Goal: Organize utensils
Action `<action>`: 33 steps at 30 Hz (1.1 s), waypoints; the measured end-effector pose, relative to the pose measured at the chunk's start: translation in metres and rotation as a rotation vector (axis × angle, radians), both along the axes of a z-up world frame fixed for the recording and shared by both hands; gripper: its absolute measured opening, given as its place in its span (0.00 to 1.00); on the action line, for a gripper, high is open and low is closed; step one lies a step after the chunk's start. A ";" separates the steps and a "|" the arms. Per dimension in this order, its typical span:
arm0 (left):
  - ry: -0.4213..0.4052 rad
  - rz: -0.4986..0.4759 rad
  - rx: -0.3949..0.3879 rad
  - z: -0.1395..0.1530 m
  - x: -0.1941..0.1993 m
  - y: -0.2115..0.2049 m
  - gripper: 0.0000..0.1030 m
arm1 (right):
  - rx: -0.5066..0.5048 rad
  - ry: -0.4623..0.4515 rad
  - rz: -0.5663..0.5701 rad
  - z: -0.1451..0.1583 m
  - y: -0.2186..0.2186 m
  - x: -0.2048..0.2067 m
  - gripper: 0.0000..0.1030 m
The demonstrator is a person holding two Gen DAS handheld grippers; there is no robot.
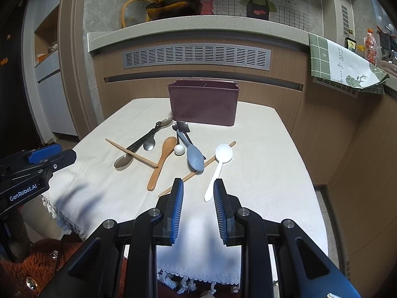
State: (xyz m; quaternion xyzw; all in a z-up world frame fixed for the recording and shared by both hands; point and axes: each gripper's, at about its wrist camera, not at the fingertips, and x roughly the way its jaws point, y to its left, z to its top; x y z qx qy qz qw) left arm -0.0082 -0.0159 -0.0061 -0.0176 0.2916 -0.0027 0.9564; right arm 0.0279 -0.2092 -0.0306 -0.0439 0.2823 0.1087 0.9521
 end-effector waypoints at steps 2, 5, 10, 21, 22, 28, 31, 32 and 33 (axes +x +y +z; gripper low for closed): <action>0.000 -0.001 0.000 0.000 0.000 0.000 0.42 | 0.001 0.001 0.001 -0.001 0.000 0.000 0.23; 0.001 -0.003 0.001 0.000 0.000 0.000 0.42 | 0.001 0.001 0.000 -0.001 0.000 0.000 0.23; 0.003 -0.003 0.001 0.001 0.000 0.001 0.42 | 0.004 0.008 -0.003 -0.002 0.000 0.000 0.23; 0.020 -0.048 -0.067 0.007 0.022 0.016 0.42 | 0.029 0.030 0.026 0.003 -0.005 0.015 0.23; 0.015 -0.049 -0.076 0.007 0.029 0.019 0.42 | 0.028 0.024 0.034 0.005 -0.006 0.020 0.23; 0.004 -0.081 -0.110 0.002 0.072 0.028 0.42 | 0.031 0.103 0.146 0.007 -0.002 0.067 0.23; 0.021 -0.081 -0.121 -0.004 0.090 0.032 0.42 | 0.017 0.160 0.200 0.000 0.002 0.097 0.23; 0.023 -0.077 -0.120 -0.005 0.094 0.034 0.42 | 0.002 0.176 0.209 -0.002 0.004 0.108 0.23; 0.027 -0.072 -0.119 -0.008 0.099 0.036 0.42 | -0.014 0.189 0.223 -0.004 0.007 0.119 0.23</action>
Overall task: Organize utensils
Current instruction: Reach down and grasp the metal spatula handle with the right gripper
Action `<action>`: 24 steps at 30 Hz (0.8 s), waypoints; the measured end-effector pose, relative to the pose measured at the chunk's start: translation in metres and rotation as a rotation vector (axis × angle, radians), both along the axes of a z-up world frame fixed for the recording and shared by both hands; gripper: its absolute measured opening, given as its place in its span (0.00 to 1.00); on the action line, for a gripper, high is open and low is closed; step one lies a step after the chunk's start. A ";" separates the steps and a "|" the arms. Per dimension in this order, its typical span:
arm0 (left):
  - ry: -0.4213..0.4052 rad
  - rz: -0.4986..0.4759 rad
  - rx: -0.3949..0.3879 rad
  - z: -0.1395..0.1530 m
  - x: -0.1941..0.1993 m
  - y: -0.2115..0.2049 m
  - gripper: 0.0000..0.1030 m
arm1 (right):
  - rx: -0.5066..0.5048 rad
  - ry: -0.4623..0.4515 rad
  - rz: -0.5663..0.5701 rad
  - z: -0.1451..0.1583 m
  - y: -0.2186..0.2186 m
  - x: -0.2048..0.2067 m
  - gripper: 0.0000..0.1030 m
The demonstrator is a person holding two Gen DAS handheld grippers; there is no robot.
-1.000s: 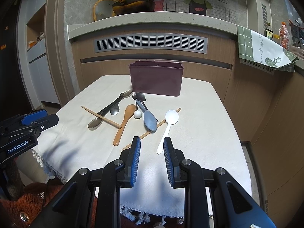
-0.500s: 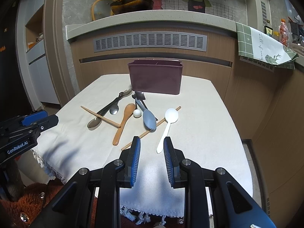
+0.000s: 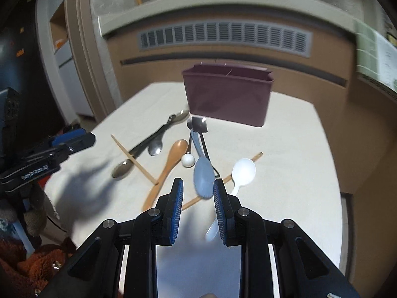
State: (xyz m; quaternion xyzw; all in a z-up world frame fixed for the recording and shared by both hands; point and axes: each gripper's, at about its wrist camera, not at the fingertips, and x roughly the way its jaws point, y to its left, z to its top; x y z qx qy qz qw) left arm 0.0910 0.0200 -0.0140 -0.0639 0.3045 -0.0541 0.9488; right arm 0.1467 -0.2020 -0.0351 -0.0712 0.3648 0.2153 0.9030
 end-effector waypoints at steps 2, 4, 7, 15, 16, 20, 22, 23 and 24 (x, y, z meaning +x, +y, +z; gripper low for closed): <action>0.032 0.004 -0.002 -0.006 0.012 0.004 0.42 | -0.030 0.022 0.029 -0.004 0.008 0.020 0.23; 0.089 -0.003 -0.015 -0.015 0.027 0.008 0.42 | -0.050 0.043 0.060 -0.008 0.018 0.044 0.23; 0.152 -0.007 -0.021 -0.025 0.049 0.012 0.42 | -0.060 0.089 0.083 -0.015 0.033 0.084 0.23; 0.126 0.039 -0.055 -0.022 0.096 0.036 0.42 | -0.064 0.234 0.110 -0.045 0.065 0.157 0.23; 0.130 0.040 -0.067 -0.023 0.099 0.040 0.42 | -0.056 0.242 0.110 -0.046 0.065 0.160 0.23; 0.143 0.035 -0.100 -0.029 0.109 0.048 0.42 | -0.014 0.282 0.127 -0.055 0.064 0.173 0.24; 0.155 0.026 -0.115 -0.034 0.115 0.048 0.42 | 0.002 0.262 0.137 -0.055 0.067 0.177 0.27; 0.160 0.021 -0.119 -0.036 0.117 0.047 0.42 | -0.003 0.258 0.146 -0.055 0.070 0.179 0.29; 0.163 0.015 -0.121 -0.037 0.119 0.046 0.42 | -0.020 0.248 0.156 -0.055 0.075 0.181 0.29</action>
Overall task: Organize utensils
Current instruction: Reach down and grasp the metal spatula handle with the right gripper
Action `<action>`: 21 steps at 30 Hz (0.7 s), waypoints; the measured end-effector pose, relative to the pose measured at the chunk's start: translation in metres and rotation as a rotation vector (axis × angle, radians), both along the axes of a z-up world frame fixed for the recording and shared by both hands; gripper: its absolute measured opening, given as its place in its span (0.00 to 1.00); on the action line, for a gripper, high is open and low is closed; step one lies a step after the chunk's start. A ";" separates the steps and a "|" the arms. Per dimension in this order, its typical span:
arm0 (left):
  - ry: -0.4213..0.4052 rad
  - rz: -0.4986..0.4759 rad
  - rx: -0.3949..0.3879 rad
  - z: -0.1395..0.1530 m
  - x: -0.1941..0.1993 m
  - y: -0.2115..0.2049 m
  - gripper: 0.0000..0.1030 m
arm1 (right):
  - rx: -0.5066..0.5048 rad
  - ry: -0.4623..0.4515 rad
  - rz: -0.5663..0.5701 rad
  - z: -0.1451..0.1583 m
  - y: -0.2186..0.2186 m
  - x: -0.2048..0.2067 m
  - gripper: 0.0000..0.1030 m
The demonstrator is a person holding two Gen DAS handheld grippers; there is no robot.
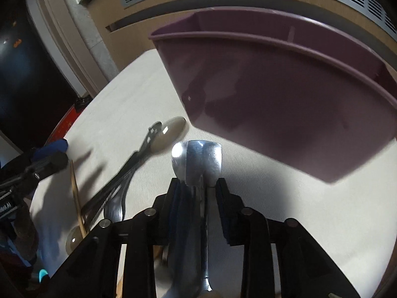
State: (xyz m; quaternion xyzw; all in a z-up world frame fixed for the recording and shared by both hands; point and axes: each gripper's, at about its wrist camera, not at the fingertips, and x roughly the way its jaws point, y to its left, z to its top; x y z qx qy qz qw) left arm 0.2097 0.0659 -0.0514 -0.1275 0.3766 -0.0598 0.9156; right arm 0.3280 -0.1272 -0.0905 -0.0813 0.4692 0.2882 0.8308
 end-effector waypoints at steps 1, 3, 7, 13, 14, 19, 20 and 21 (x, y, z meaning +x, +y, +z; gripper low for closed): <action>0.005 -0.009 -0.001 -0.002 0.002 -0.002 0.42 | -0.012 -0.006 0.005 0.000 0.003 0.003 0.29; 0.016 -0.027 0.002 -0.006 0.006 -0.005 0.42 | -0.045 -0.016 0.016 0.000 0.010 0.007 0.29; 0.040 -0.033 0.009 -0.011 0.013 -0.008 0.42 | -0.042 0.001 -0.021 0.002 0.010 0.022 0.26; 0.072 -0.034 -0.011 -0.019 0.020 -0.010 0.42 | 0.043 0.020 -0.047 0.001 0.005 0.041 0.30; 0.075 -0.035 -0.012 -0.019 0.021 -0.012 0.42 | 0.029 0.013 -0.042 0.002 0.009 0.043 0.30; 0.055 -0.036 0.007 -0.015 0.011 -0.016 0.42 | -0.016 -0.016 -0.043 0.000 0.009 0.031 0.29; 0.054 -0.033 0.018 -0.014 0.006 -0.016 0.42 | -0.029 -0.027 -0.052 0.001 0.008 0.027 0.28; 0.057 -0.031 0.025 -0.014 0.003 -0.015 0.42 | -0.039 -0.040 -0.070 0.002 0.002 0.020 0.28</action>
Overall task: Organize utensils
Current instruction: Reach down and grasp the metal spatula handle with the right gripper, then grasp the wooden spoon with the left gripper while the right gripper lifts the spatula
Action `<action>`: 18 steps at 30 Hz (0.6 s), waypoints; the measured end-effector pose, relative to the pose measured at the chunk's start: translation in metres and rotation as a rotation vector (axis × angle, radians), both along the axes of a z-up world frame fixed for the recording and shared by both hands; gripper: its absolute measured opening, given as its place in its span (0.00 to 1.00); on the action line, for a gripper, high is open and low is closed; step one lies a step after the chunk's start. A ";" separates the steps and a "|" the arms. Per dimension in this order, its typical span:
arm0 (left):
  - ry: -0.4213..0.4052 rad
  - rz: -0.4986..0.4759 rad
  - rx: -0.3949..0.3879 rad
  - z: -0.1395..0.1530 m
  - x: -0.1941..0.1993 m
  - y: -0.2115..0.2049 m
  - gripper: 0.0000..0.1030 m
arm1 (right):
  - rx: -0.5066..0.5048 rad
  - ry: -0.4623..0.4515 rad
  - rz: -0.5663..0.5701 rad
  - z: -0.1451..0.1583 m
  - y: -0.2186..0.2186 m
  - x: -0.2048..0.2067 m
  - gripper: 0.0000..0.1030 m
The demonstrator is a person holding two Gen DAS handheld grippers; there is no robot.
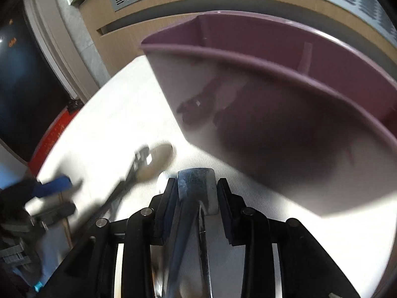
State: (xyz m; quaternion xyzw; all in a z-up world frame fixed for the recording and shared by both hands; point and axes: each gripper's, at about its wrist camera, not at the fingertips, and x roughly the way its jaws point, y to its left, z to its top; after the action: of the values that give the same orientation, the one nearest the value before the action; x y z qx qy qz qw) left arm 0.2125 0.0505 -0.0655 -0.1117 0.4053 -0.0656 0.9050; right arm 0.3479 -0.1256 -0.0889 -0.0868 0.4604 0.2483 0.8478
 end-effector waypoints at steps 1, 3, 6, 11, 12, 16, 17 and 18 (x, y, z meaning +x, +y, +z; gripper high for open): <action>0.004 0.000 0.005 0.000 -0.003 0.000 0.42 | -0.004 -0.019 -0.026 0.003 -0.009 -0.009 0.28; 0.019 -0.017 -0.002 -0.002 -0.012 -0.003 0.42 | 0.008 -0.058 -0.069 0.011 -0.028 -0.028 0.28; 0.023 -0.063 -0.013 -0.001 -0.021 -0.020 0.42 | 0.041 -0.114 -0.121 0.025 -0.053 -0.055 0.28; 0.010 -0.139 0.032 -0.002 -0.023 -0.077 0.42 | 0.094 -0.252 -0.204 0.048 -0.080 -0.098 0.28; 0.010 -0.143 0.049 -0.004 -0.022 -0.087 0.42 | 0.108 -0.281 -0.221 0.053 -0.087 -0.105 0.28; 0.053 -0.123 0.109 -0.018 -0.010 -0.116 0.42 | 0.151 -0.343 -0.270 0.065 -0.110 -0.125 0.28; 0.061 -0.107 0.125 -0.021 -0.006 -0.119 0.42 | 0.154 -0.356 -0.279 0.067 -0.114 -0.127 0.28; 0.050 -0.096 0.136 -0.020 -0.004 -0.120 0.42 | 0.158 -0.372 -0.289 0.070 -0.118 -0.129 0.28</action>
State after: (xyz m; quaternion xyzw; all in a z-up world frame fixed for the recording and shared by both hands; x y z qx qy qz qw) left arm 0.2080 -0.0697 -0.0859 -0.0318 0.4362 -0.0784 0.8958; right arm 0.2188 -0.2437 -0.0187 0.0023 0.2833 0.1395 0.9488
